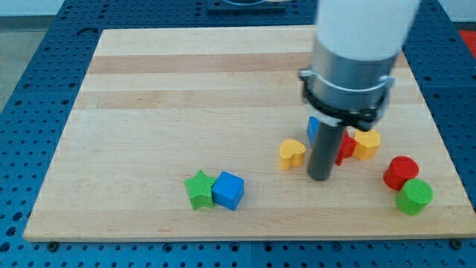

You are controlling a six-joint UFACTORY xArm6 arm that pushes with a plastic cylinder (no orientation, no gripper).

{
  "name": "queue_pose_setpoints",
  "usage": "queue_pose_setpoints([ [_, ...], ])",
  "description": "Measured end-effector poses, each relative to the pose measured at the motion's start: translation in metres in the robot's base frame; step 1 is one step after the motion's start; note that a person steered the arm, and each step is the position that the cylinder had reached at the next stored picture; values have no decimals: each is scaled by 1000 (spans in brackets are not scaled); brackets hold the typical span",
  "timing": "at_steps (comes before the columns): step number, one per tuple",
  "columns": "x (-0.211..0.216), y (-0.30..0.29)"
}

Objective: Move the yellow heart towards top left side

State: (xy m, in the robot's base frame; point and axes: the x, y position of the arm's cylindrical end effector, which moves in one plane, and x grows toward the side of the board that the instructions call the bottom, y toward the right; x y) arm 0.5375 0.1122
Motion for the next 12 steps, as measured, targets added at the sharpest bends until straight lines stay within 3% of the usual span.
queue_pose_setpoints([
  [1,-18,8],
  [3,-51,-63],
  [4,-51,-58],
  [6,4,-12],
  [7,0,-58],
  [9,-72,-162],
  [11,-55,-191],
  [12,-83,-234],
])
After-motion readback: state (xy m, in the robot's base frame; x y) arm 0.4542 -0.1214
